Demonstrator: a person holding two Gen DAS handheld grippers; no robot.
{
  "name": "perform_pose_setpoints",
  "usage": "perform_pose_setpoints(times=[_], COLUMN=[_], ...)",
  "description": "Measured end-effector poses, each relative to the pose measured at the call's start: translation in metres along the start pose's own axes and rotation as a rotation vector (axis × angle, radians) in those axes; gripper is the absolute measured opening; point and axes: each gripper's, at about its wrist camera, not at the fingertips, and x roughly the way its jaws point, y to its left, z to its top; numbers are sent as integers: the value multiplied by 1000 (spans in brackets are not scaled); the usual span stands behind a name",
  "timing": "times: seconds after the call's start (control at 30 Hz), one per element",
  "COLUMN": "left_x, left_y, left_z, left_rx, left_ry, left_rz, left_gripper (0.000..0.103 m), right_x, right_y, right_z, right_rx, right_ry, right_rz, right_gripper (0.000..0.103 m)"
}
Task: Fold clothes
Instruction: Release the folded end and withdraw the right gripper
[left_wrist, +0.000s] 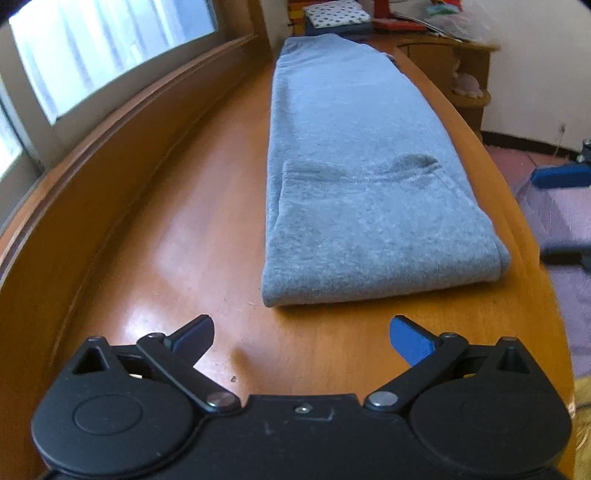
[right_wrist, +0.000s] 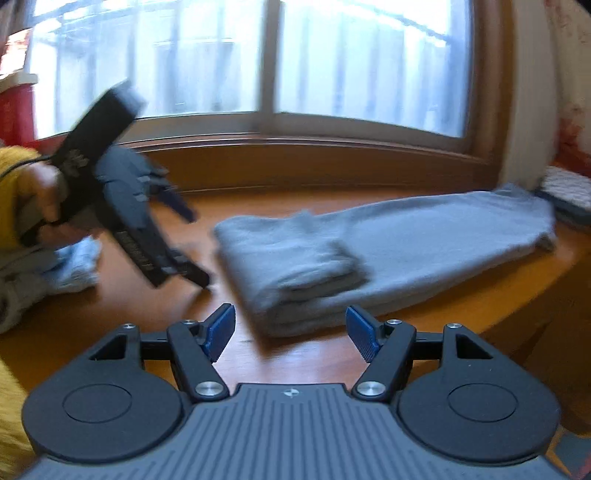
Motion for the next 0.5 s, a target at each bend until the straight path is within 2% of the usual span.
perform_pose_setpoints(times=[0.1, 0.2, 0.33, 0.5], left_x=[1, 1, 1, -5], left_y=[2, 0, -1, -4], left_z=[-1, -1, 0, -2], left_rx=[-36, -27, -6, 4], left_ry=[5, 0, -1, -1], left_rz=[-9, -9, -7, -4], left_gripper=[102, 102, 102, 102], right_x=[-9, -17, -10, -2], right_y=[-24, -36, -24, -7], right_z=[6, 7, -3, -12], right_rx=[59, 85, 40, 47], right_ry=[-10, -15, 9, -2], right_rz=[-36, -1, 38, 91], right_gripper=[70, 70, 70, 70])
